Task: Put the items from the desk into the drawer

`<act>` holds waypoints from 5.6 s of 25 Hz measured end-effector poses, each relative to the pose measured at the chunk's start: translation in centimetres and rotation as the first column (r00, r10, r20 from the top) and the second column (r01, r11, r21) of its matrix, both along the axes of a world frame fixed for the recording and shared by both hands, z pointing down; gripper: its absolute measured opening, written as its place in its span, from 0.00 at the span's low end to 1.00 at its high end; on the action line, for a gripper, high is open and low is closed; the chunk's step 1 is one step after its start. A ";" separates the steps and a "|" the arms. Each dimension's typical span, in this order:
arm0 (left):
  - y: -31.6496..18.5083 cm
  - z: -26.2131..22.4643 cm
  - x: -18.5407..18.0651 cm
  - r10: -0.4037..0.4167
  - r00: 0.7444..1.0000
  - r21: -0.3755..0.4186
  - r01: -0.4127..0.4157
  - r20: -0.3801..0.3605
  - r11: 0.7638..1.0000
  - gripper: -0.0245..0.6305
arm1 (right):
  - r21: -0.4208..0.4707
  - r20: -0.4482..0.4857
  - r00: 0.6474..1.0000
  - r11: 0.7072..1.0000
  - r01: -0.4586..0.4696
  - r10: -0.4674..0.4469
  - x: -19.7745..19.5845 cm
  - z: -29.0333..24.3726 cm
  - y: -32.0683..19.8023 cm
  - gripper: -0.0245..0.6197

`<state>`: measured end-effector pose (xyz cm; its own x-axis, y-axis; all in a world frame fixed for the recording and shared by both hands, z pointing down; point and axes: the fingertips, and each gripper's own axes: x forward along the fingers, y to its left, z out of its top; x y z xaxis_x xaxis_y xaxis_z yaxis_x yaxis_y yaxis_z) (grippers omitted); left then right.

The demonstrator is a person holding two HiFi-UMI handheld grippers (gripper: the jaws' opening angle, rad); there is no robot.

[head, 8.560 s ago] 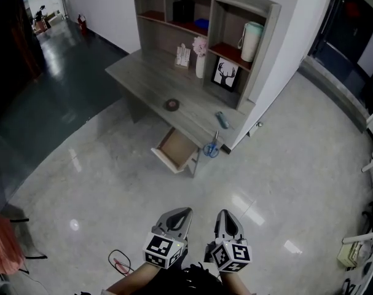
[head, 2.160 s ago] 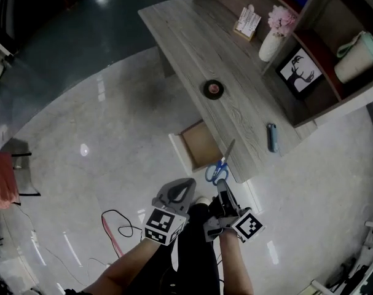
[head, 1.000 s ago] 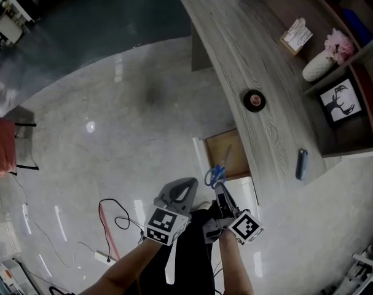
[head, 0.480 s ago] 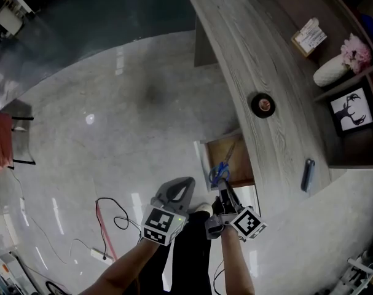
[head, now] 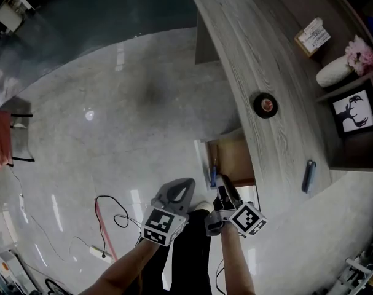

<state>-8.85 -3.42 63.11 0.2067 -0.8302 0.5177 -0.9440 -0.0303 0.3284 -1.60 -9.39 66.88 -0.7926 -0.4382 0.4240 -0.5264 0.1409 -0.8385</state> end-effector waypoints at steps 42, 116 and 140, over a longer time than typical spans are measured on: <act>0.8 -9.2 4.0 0.138 0.990 0.097 -0.138 0.006 0.986 0.05 | 0.296 -0.175 0.978 0.953 -0.055 0.111 2.4 -10.8 1.9 0.06; -0.6 -20.5 21.2 0.522 0.852 0.232 -0.513 0.027 0.826 0.05 | 0.677 -0.407 0.778 0.730 -0.095 0.479 19.4 -24.7 4.7 0.06; -10.4 -15.7 23.9 0.501 0.865 0.159 -0.496 0.010 0.854 0.05 | 0.558 -0.497 0.793 0.830 -0.019 0.352 22.2 -18.8 -5.4 0.22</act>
